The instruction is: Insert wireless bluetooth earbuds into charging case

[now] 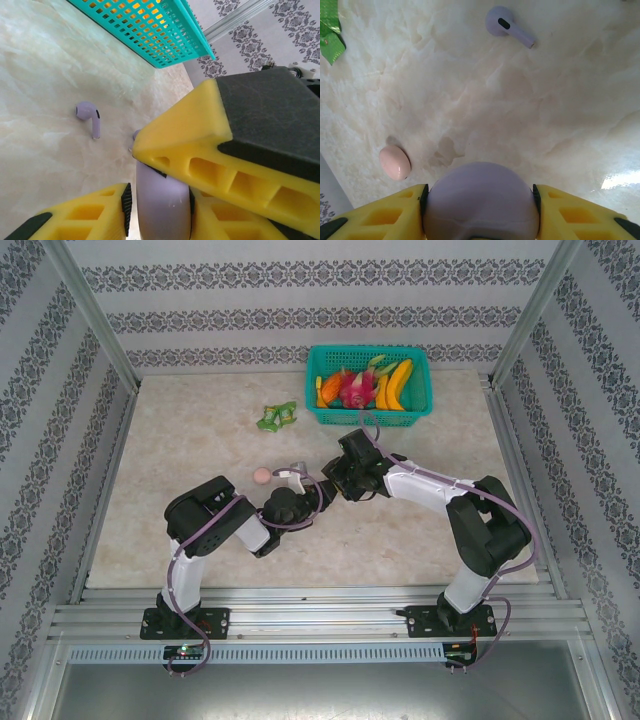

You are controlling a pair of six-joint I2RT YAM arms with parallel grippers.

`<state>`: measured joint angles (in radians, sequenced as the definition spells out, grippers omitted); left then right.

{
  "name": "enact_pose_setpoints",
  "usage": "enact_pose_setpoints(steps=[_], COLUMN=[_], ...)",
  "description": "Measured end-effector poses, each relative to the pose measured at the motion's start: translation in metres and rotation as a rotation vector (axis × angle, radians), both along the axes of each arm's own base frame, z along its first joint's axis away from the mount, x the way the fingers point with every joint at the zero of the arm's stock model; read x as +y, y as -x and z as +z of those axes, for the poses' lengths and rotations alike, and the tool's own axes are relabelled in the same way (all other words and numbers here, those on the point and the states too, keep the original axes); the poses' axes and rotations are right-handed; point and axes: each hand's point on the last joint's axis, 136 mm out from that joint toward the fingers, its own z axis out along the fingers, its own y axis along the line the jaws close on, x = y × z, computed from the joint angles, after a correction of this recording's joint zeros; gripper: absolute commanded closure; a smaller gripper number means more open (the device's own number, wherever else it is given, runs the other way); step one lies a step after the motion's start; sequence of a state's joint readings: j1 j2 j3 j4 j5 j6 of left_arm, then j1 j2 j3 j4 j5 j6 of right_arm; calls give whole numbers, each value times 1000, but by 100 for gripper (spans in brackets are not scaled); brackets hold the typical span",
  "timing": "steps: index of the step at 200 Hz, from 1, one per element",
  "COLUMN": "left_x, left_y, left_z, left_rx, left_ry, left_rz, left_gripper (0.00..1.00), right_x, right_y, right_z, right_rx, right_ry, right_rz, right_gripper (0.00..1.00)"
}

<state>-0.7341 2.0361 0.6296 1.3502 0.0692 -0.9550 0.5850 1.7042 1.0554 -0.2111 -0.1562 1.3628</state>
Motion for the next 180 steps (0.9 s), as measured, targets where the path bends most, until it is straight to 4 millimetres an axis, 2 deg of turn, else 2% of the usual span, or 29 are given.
enact_pose_setpoints(steps=[47, 87, 98, 127, 154, 180], left_x=[0, -1, -1, -3, -4, -6], left_y=[-1, -1, -1, -2, -2, 0], left_z=[2, -1, -1, 4, 5, 4], left_rx=[-6, 2, 2, -8, -2, 17], left_ry=[8, 10, 10, 27, 39, 45], left_rz=[11, 16, 16, 12, 15, -4], left_gripper=[74, 84, 85, 86, 87, 89], right_x=[1, -1, -1, -5, -16, -43], right_y=[-1, 0, 0, -3, -8, -22], right_z=[0, -3, -2, 2, 24, 62], right_rx=[-8, -6, -8, -17, -55, -164], right_ry=[-17, -18, -19, -25, -52, -71], right_rz=[-14, -25, -25, -28, -38, -56], right_gripper=[63, 62, 57, 38, 31, 29])
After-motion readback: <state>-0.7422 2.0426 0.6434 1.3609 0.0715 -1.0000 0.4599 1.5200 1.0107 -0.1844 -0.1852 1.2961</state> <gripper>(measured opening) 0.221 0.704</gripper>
